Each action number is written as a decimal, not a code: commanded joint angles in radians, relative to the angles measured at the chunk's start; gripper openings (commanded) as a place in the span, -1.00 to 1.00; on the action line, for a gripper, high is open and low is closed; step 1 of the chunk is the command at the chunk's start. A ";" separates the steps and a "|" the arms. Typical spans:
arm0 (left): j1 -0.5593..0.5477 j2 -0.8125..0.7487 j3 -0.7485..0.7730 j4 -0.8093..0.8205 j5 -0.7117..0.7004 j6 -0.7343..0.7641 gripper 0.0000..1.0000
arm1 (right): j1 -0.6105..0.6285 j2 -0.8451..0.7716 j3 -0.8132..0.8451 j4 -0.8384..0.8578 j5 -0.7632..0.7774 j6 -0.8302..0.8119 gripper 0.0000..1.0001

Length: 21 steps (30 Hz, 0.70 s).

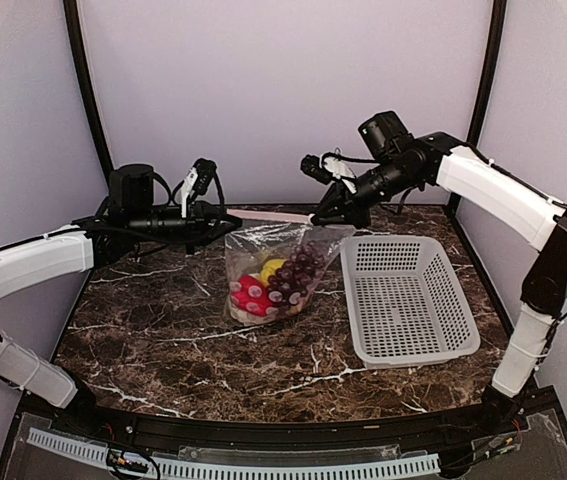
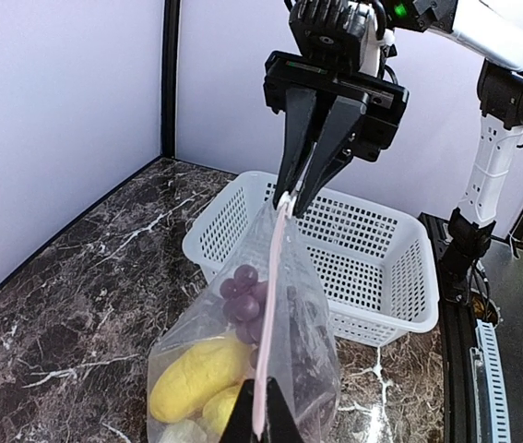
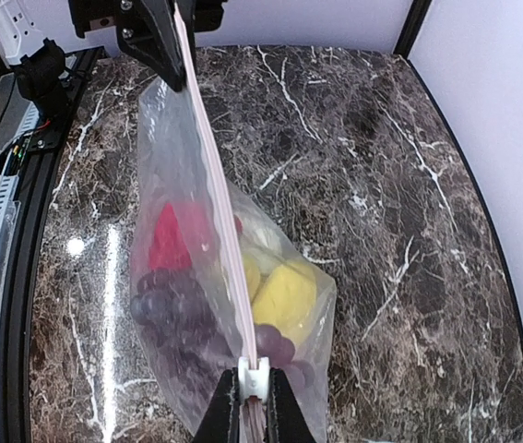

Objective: Place the food in the zip-top bag and seal the zipper
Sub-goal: Zip the zipper on the zipper food storage bag.

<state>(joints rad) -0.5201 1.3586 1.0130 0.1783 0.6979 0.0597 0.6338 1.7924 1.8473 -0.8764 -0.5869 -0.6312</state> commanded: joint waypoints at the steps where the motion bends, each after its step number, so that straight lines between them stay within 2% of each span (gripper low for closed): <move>1: 0.030 -0.045 -0.002 -0.005 -0.020 -0.002 -0.99 | -0.091 -0.079 -0.072 -0.054 0.063 -0.014 -1.00; 8: 0.040 -0.045 -0.005 -0.004 -0.022 0.003 -0.99 | -0.145 -0.123 -0.174 -0.049 0.076 -0.030 -1.00; 21: 0.047 -0.044 -0.016 0.005 -0.016 -0.004 -0.99 | -0.203 -0.181 -0.249 -0.050 0.093 -0.027 -1.00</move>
<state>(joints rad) -0.5003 1.3586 1.0126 0.1741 0.6941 0.0597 0.4679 1.6470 1.6249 -0.8814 -0.5762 -0.6537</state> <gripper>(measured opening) 0.011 0.060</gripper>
